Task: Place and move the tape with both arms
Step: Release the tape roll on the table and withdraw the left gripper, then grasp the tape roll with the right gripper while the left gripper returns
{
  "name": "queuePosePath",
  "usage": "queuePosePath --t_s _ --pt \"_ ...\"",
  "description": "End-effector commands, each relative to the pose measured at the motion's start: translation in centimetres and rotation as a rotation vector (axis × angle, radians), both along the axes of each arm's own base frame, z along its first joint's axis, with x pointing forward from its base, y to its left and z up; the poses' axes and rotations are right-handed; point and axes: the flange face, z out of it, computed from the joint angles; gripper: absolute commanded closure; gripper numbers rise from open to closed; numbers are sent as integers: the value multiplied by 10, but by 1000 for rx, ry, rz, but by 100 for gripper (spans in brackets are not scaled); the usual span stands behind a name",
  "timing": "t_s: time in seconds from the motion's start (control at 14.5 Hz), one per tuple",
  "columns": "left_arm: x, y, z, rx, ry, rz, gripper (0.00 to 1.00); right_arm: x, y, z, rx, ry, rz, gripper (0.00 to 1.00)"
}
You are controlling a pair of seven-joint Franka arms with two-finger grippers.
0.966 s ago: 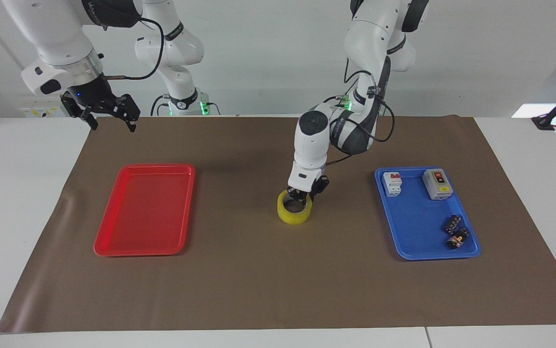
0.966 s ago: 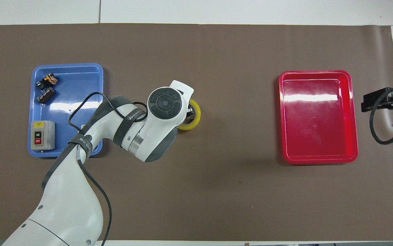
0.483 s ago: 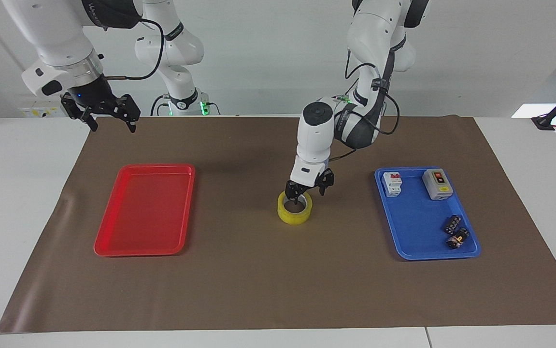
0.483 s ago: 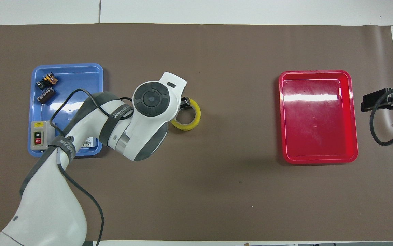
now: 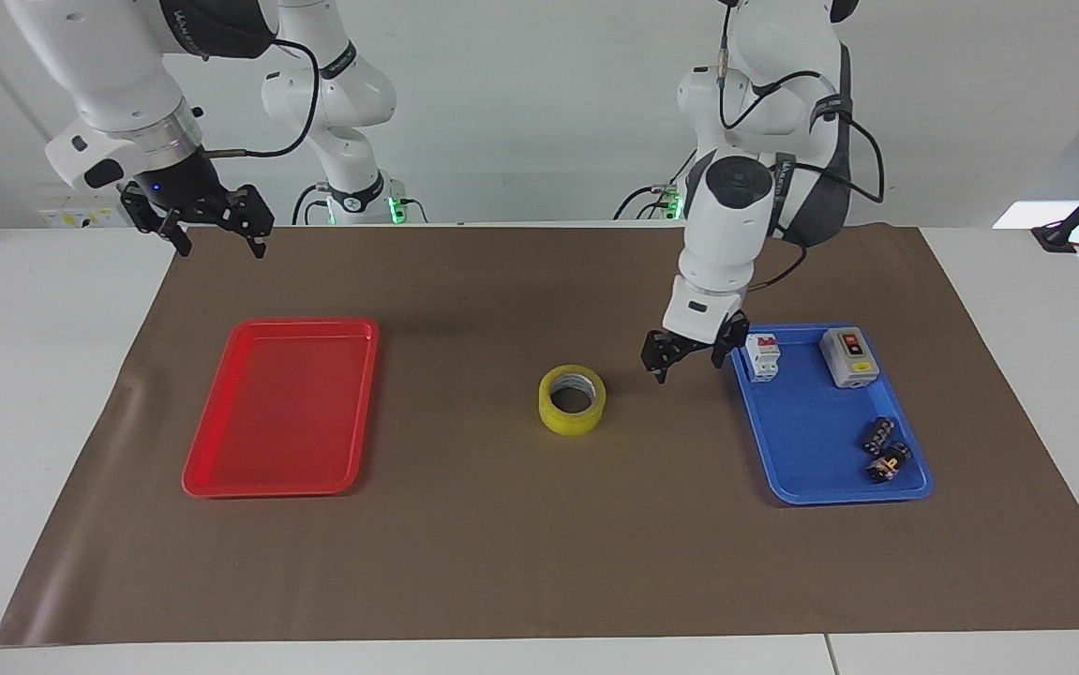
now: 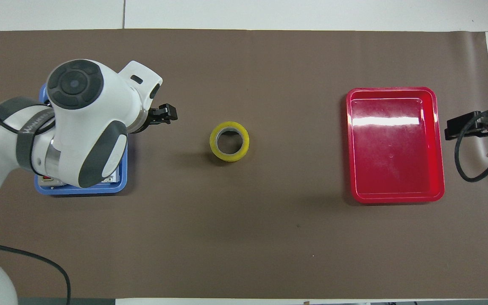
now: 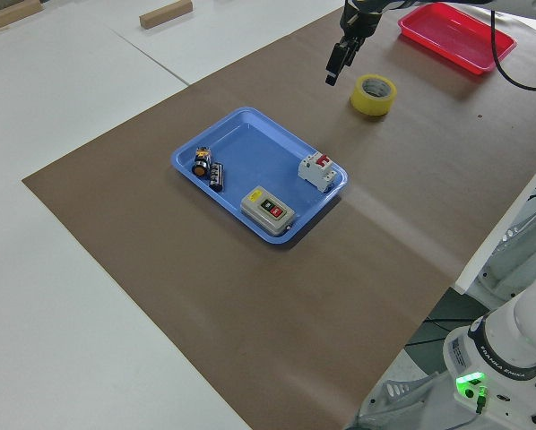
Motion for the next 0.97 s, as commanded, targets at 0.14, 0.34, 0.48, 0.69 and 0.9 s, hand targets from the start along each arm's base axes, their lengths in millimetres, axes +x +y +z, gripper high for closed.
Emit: queuePosePath --t_s 0.14,0.34,0.48,0.69,0.9 --pt "-4 87 54 -69 51 -88 0 8 80 -38 14 -41 111 0" --pt "2 125 83 -64 68 -118 0 20 200 -94 31 -51 109 0" --pt "4 140 104 -64 73 -121 0 22 276 -141 48 -84 143 0" --pt "5 157 126 -58 87 -110 0 27 340 -191 63 -114 159 0" --pt "4 165 146 -60 100 -140 0 49 379 -224 65 -124 74 0"
